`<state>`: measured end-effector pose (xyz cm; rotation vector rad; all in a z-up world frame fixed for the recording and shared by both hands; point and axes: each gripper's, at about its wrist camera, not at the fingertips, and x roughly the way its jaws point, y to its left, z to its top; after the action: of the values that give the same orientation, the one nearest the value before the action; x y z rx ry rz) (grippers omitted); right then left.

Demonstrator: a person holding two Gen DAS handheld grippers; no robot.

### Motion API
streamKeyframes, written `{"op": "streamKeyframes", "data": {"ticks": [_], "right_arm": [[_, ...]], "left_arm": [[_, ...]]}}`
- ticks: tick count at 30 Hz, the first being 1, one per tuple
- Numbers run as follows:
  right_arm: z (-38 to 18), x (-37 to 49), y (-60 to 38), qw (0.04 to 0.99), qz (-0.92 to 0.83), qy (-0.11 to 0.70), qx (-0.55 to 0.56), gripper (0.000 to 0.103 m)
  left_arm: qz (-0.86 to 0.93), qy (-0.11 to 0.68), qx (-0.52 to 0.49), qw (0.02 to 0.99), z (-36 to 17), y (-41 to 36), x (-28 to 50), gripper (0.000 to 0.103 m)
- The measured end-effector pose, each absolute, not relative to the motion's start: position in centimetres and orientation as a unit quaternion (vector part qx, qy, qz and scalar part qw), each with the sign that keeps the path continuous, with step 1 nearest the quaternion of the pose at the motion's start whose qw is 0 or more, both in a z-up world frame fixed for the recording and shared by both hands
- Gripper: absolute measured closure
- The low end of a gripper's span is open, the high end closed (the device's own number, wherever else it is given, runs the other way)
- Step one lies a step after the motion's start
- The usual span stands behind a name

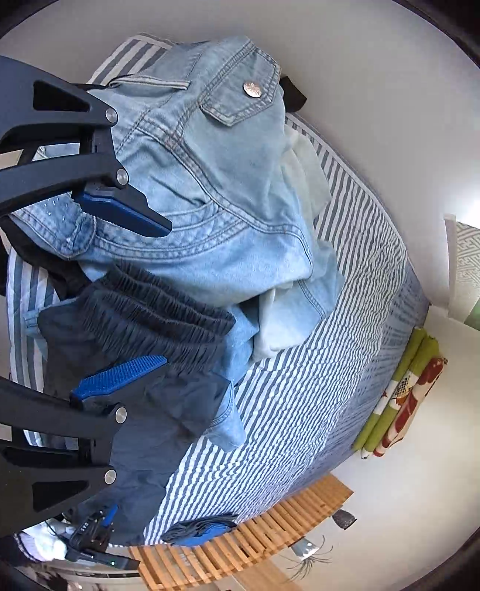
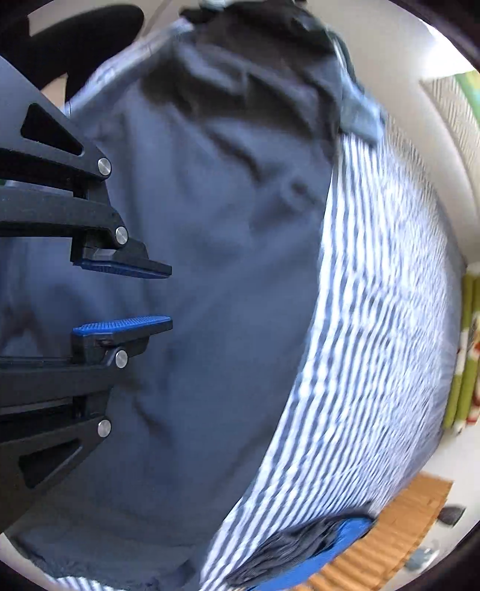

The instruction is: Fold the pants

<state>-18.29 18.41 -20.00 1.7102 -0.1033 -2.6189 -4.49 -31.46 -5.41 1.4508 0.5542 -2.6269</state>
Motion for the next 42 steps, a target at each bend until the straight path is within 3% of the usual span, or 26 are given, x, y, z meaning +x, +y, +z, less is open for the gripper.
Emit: {"op": "streamKeyframes", "data": {"ticks": [1,3,9,10,11,14,16,17,23,30,35,38,40,42], "right_arm": [[-19.5,-18.2,16.9,0.03,-0.841,-0.028,0.539,0.083],[-18.5,-18.4,13.4,0.086,-0.847,-0.013,0.525,0.072],[-18.1,-17.7,2.7,0.204,-0.836,0.084,0.502,0.055],[-18.6,-17.5,1.0,0.211,-0.832,0.111,0.501,0.054],[-19.0,-17.0,-0.4,0.214,-0.829,0.131,0.5,0.054],[-21.3,-17.3,-3.4,0.189,-0.825,0.192,0.497,0.054],[-22.4,-17.9,-4.1,0.147,-0.825,0.226,0.497,0.079],[-22.4,-18.0,-3.8,0.136,-0.823,0.233,0.5,0.101],[-19.5,-15.9,1.5,0.109,-0.828,0.217,0.506,0.1],[-22.6,-13.8,1.8,0.112,-0.785,0.25,0.555,0.096],[-18.7,-13.3,2.3,0.162,-0.803,0.206,0.536,0.073],[-15.7,-14.1,3.0,0.191,-0.818,0.15,0.522,0.073],[-14.7,-15.4,3.4,0.192,-0.827,0.131,0.512,0.073],[-14.5,-16.1,2.3,0.184,-0.835,0.134,0.5,0.073]], "left_arm": [[-0.859,0.188,0.474,0.034,-5.6,-31.5,-4.1,0.033],[-0.855,0.197,0.479,0.013,-6.2,-30.9,-4.0,0.03],[-0.85,0.118,0.511,0.053,-9.2,-28.6,-4.7,0.03],[-0.849,0.109,0.513,0.059,-9.5,-28.5,-4.8,0.032],[-0.85,0.102,0.512,0.064,-10.0,-28.2,-5.3,0.04],[-0.855,0.1,0.505,0.065,-9.5,-28.2,-5.4,0.059],[-0.861,0.092,0.496,0.069,-8.8,-28.2,-5.2,0.06],[-0.864,0.085,0.491,0.069,-8.4,-28.1,-5.0,0.06],[-0.866,0.064,0.495,0.036,-8.8,-26.8,-4.3,0.047],[-0.86,0.082,0.5,0.05,-10.8,-25.9,-2.9,0.047],[-0.862,0.116,0.492,0.033,-11.8,-25.1,-0.7,0.047],[-0.846,0.121,0.518,0.025,-14.0,-24.7,-1.1,0.048],[-0.844,0.129,0.52,0.026,-14.6,-24.6,-1.6,0.07],[-0.843,0.132,0.52,0.038,-14.4,-24.9,-1.8,0.082]]}}
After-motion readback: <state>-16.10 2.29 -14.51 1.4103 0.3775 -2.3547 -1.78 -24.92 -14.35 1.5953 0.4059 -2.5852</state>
